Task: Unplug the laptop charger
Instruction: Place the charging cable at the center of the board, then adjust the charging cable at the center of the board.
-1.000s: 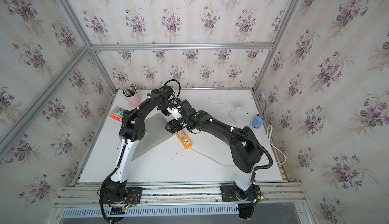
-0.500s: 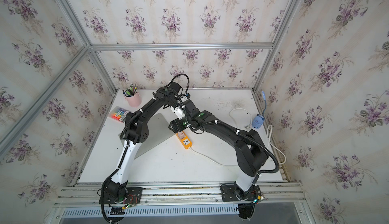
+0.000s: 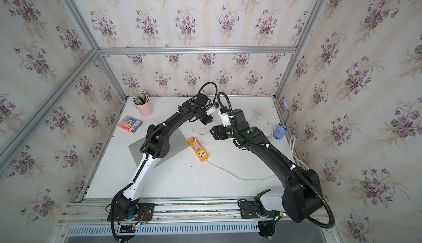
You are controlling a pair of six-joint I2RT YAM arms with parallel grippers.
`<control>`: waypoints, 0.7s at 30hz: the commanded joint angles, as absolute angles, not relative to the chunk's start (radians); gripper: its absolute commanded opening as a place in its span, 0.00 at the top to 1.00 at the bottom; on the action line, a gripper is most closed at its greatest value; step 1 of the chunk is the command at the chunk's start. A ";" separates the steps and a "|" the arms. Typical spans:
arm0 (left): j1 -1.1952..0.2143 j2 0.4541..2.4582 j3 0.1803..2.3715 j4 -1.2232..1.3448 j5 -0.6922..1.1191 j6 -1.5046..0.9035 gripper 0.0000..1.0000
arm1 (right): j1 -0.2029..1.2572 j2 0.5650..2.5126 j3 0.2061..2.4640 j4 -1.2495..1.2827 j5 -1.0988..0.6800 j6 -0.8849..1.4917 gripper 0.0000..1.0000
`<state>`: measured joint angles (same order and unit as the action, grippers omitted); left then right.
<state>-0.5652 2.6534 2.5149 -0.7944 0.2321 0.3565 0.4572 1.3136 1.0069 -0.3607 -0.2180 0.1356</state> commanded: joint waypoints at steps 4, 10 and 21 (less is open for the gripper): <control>-0.581 2.650 2.514 -0.766 0.148 0.357 0.60 | 0.440 1.279 0.956 -0.345 -0.241 0.152 0.14; -0.576 2.564 2.437 -0.708 0.149 0.364 0.36 | 0.440 1.301 0.961 -0.336 -0.246 0.149 0.14; -0.513 2.161 1.950 -0.551 0.078 0.260 0.00 | 0.608 1.487 1.048 -0.260 -0.189 0.125 0.16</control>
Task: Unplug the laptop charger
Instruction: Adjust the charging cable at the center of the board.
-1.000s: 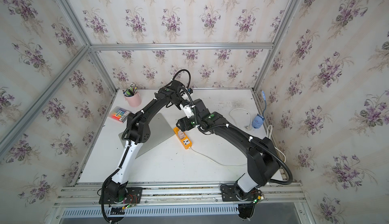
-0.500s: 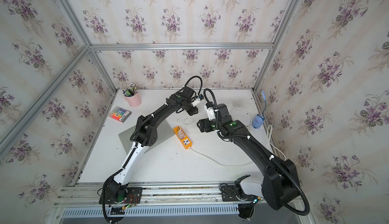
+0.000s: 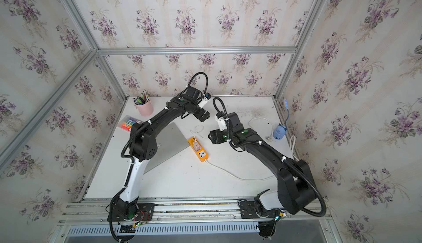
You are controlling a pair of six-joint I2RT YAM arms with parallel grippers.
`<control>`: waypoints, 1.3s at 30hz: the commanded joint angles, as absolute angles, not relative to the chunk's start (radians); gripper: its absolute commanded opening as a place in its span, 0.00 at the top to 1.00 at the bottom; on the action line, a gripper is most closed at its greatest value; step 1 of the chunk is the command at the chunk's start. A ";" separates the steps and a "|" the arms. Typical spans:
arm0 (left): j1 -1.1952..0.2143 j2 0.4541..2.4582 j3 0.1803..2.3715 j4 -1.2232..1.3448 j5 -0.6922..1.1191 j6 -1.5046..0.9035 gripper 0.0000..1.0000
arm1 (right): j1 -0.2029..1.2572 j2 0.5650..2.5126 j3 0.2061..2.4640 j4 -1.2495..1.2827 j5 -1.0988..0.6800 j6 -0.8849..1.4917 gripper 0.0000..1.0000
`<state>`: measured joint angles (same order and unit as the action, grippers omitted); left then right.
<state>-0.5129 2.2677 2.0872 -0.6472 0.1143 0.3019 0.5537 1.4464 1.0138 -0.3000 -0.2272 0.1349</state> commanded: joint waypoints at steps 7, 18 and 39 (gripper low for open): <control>-0.520 1.747 1.402 -0.335 -0.041 0.119 0.00 | 0.721 1.621 1.101 -0.165 -0.166 0.157 0.18; -0.518 2.020 1.712 -0.390 -0.083 0.119 0.00 | 0.735 1.630 1.106 -0.155 -0.092 0.162 0.19; -0.417 2.444 2.339 -0.984 0.567 -0.032 0.00 | 0.514 1.457 1.068 -0.197 -0.164 0.211 0.15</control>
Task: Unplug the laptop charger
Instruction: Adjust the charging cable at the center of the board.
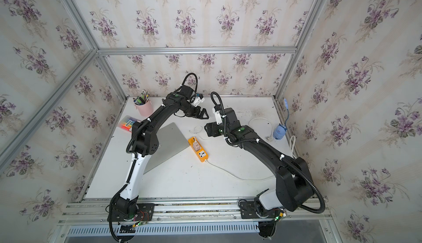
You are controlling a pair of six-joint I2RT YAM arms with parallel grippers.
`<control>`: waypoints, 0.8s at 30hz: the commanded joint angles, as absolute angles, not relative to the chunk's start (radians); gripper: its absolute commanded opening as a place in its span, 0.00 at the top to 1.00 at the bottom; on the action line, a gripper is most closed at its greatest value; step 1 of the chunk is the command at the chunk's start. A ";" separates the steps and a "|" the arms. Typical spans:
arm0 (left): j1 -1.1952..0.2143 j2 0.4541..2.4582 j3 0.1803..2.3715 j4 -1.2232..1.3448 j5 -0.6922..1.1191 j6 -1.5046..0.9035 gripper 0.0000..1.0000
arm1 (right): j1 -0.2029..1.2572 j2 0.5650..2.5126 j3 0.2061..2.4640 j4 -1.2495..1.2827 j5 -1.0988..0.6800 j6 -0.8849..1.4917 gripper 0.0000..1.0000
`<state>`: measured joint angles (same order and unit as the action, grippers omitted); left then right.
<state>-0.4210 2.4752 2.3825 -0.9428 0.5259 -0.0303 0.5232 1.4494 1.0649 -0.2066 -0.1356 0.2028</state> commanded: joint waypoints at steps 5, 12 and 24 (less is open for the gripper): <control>-0.421 2.396 2.210 -0.839 0.485 -0.038 0.00 | 0.515 1.471 1.061 -0.187 -0.183 0.210 0.16; -0.547 2.373 2.095 -0.742 0.143 0.234 0.00 | 0.514 1.464 1.022 -0.177 -0.143 0.208 0.16; -0.487 2.349 2.092 -0.724 0.296 0.123 0.00 | 0.440 1.718 1.074 -0.069 -0.090 0.196 0.35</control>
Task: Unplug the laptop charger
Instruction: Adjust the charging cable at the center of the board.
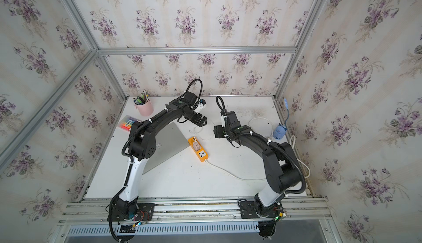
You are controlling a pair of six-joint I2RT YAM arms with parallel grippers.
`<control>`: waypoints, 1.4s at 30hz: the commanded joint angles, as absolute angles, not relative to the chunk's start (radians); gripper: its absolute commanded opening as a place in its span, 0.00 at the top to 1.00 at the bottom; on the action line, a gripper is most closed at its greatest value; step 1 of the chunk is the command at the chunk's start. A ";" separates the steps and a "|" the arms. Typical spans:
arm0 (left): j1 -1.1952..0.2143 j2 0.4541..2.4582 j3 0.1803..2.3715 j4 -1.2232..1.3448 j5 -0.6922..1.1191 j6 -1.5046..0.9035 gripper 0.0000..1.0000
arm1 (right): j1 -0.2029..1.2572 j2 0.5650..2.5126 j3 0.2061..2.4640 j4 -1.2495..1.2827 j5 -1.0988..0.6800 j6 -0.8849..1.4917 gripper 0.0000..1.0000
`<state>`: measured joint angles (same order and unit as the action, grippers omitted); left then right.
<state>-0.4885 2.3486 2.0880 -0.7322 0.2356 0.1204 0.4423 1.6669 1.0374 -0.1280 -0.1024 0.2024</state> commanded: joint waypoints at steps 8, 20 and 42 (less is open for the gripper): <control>-0.470 2.318 2.085 -0.796 0.465 0.170 0.00 | 0.432 1.871 1.188 0.000 -0.080 0.114 0.36; -0.429 2.278 2.023 -0.808 0.625 0.205 0.00 | 0.412 1.951 1.224 0.120 -0.216 0.059 0.39; -0.425 2.277 2.018 -0.738 0.481 0.155 0.00 | 0.413 1.935 1.209 0.104 -0.308 0.055 1.00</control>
